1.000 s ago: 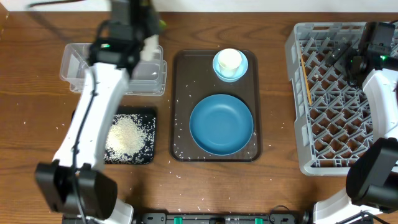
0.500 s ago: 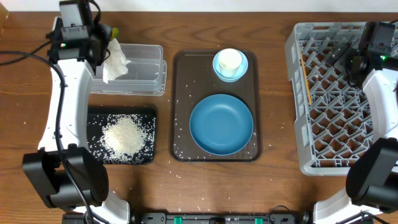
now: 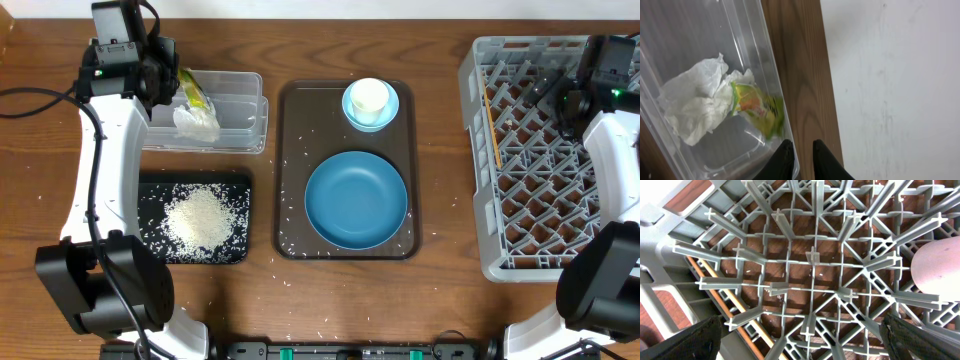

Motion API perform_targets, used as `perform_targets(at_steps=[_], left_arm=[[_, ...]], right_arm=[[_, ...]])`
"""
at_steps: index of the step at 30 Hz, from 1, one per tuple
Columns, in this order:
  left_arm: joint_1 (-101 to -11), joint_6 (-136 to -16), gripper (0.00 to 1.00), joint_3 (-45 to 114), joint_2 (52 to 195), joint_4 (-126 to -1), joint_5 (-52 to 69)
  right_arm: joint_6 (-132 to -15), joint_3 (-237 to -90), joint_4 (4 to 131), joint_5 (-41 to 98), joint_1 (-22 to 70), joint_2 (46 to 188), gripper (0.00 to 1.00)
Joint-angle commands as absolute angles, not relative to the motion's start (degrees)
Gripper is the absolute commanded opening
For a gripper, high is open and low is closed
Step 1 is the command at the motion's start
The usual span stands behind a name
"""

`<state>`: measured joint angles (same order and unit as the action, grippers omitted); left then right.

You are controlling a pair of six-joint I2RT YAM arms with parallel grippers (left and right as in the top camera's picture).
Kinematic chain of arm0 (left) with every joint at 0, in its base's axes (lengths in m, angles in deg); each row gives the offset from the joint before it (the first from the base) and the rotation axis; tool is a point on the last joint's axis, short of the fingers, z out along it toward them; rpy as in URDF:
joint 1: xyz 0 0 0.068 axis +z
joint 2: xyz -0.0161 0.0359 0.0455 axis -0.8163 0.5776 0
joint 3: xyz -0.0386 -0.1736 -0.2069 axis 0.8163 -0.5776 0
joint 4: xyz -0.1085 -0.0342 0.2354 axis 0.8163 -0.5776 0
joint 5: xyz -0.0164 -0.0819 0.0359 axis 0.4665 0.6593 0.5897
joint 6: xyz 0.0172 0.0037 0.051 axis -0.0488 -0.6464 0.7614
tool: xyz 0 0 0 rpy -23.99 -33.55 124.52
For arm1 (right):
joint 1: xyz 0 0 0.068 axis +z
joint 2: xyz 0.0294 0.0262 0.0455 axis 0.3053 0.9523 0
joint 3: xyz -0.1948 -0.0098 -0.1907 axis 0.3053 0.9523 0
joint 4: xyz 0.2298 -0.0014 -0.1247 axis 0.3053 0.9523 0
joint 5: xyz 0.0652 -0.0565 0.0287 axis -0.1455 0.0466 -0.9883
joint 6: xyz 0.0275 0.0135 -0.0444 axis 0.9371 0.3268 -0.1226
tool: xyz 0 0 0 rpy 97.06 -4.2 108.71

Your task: Sort waste into correct bins and load items into the dishwasher rack

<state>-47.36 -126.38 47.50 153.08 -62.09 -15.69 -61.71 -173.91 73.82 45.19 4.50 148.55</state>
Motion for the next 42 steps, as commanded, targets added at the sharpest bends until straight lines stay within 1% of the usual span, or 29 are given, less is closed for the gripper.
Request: perform_targets(at_steps=[1,7,10,11,14,18,22,23,25,29,33,35,39,42], left_arm=[[-47.23,-126.56,0.17,47.13,153.50,-62.57,-15.34],[-47.23,-122.91,0.17,47.13,153.39,-61.65,-12.08],[-47.25,-114.62,0.17,47.13,153.30,-58.18,-6.88],[-47.25,-111.85,0.21,47.13,153.30,-57.13,-4.67],[-47.25,-101.12,0.29,47.13,153.30,-53.76,4.33],[-47.25,-87.15,0.29,47.15,152.64,-50.90,18.21],[-47.89,-76.51,0.31,47.15,151.46,-52.04,27.89],[-48.35,-74.01,0.34,47.15,151.38,-52.80,29.93],[-49.64,-69.64,0.43,47.15,151.31,-55.36,32.59],[-54.45,-61.60,0.52,47.13,151.35,-63.80,29.56],[-61.46,-59.33,0.54,47.13,151.35,-69.06,16.38],[-66.60,-57.80,0.55,47.13,151.35,-71.64,8.42],[-74.47,-57.53,0.60,47.13,151.53,-74.77,-3.60],[-79.84,-57.56,0.67,47.13,151.57,-76.60,-11.47]], right_arm=[[-60.71,-173.95,73.86,45.43,4.34,149.12,0.99],[-60.71,-173.95,73.86,45.43,4.34,149.12,0.99],[-60.71,-173.95,73.86,45.43,4.34,149.12,0.99],[-60.71,-173.95,73.86,45.43,4.34,149.12,0.99],[-60.71,-173.95,73.86,45.43,4.34,149.12,0.99],[-60.71,-173.95,73.86,45.43,4.34,149.12,0.99],[-60.71,-173.95,73.86,45.43,4.34,149.12,0.99],[-60.71,-173.95,73.86,45.43,4.34,149.14,0.99],[-60.71,-173.95,73.86,45.43,4.34,149.12,0.99],[-60.71,-173.95,73.86,45.43,4.34,149.12,0.99],[-60.71,-173.95,73.86,45.43,4.34,149.12,0.99],[-60.71,-173.95,73.86,45.43,4.34,149.12,0.99],[-60.71,-173.95,73.86,45.43,4.34,149.12,0.99],[-60.71,-173.95,73.86,45.43,4.34,149.12,0.99]])
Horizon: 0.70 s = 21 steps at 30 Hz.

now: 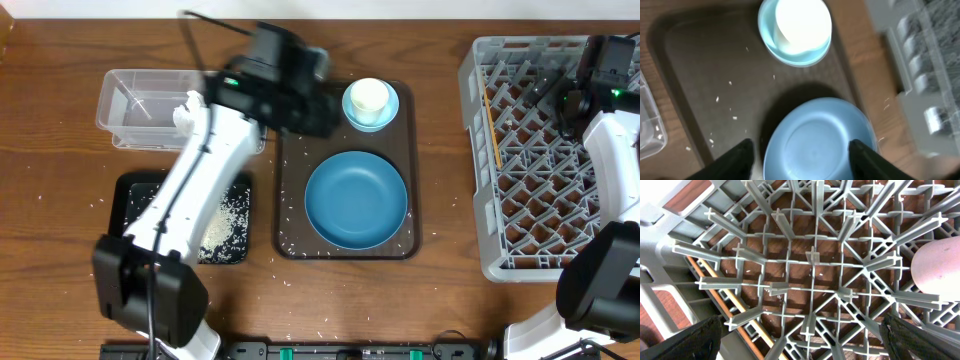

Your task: Sort waste into correct bins and load items into the dishwasher rack

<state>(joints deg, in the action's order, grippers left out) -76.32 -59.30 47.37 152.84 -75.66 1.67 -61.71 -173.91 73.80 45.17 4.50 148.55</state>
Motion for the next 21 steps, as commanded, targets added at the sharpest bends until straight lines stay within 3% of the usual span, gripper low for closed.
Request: perform_targets(at_steps=[1,12,18,21], left_arm=[[-81.18,-57.56,0.70,47.13,151.57,-76.71,-13.00],[-87.32,-57.56,0.86,47.13,151.57,-76.54,-14.81],[-87.25,-57.56,0.88,47.13,151.57,-75.66,-15.62],[-87.10,-57.62,0.88,47.13,151.57,-75.42,-21.83]], right_arm=[[-60.71,-173.95,73.86,45.43,4.34,149.12,0.99],[-60.71,-173.95,73.86,45.43,4.34,149.14,0.99],[-60.71,-173.95,73.86,45.43,4.34,149.12,0.99],[-60.71,-173.95,73.86,45.43,4.34,149.12,0.99]])
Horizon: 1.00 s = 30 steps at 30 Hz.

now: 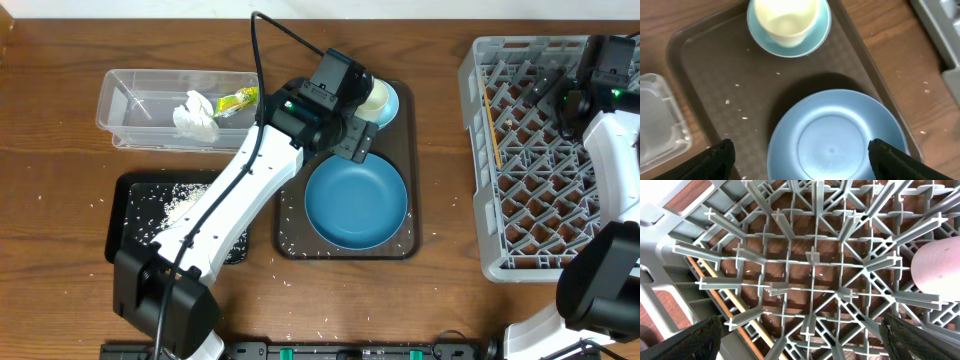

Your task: Sort waste into correct bins and load items into the dishwasher rack

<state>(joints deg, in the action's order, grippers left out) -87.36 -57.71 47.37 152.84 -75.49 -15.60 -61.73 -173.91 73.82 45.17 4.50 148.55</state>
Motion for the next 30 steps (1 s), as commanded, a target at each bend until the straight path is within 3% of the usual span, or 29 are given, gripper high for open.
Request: perform_targets(at_steps=[1,5,15,30], left_arm=[[-86.79,-58.47,0.88,47.13,151.57,-75.47,-24.69],[-82.60,-67.24,0.88,47.13,151.57,-75.51,-34.60],[-64.48,-80.46,0.90,47.13,151.57,-83.53,-31.88],[-45.59,-80.59,0.90,47.13,151.57,-88.15,-28.50]], right_arm=[[-60.71,-173.95,73.86,45.43,4.34,149.12,0.99],[-60.71,-173.95,73.86,45.43,4.34,149.12,0.99],[-60.71,-173.95,73.86,45.43,4.34,149.12,0.99],[-60.71,-173.95,73.86,45.43,4.34,149.12,0.99]])
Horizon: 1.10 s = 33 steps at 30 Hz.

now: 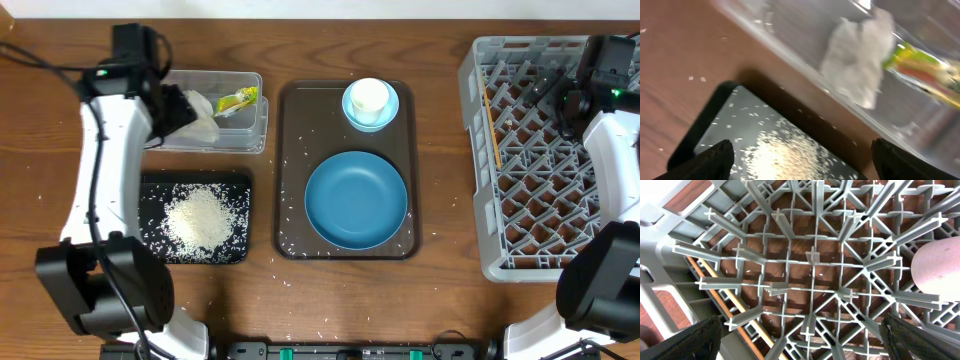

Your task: Sort waste into correct bins and load items into the dishwasher rack

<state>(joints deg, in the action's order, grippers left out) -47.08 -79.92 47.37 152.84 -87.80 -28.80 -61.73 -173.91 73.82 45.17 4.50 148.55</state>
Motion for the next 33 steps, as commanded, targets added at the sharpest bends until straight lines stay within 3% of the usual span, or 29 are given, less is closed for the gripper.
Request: perform_targets(at_steps=[1,5,9,13,16,23,33], left_arm=[[-44.98,-80.59,0.91,47.13,151.57,-88.15,-28.50],[-43.56,-80.59,0.90,47.13,151.57,-88.17,-28.50],[-43.43,-80.59,0.91,47.13,151.57,-88.15,-28.50],[-43.43,-80.59,0.91,47.13,151.57,-88.17,-28.50],[-43.43,-80.59,0.91,47.13,151.57,-88.17,-28.50],[-43.43,-80.59,0.91,47.13,151.57,-88.17,-28.50],[-43.43,-80.59,0.91,47.13,151.57,-88.17,-28.50]], right_arm=[[-60.64,-173.95,73.84,45.26,4.34,149.12,0.99],[-59.61,-173.95,74.56,34.55,4.34,149.12,0.99],[-58.63,-173.95,73.25,7.27,4.47,149.14,0.99],[-67.92,-174.00,63.92,-11.90,9.33,149.47,0.93],[-70.87,-174.98,64.07,-7.22,16.56,149.43,0.89],[-75.42,-183.00,73.30,22.15,36.76,151.35,0.86],[-78.98,-226.80,108.03,33.02,43.51,171.44,0.84]])
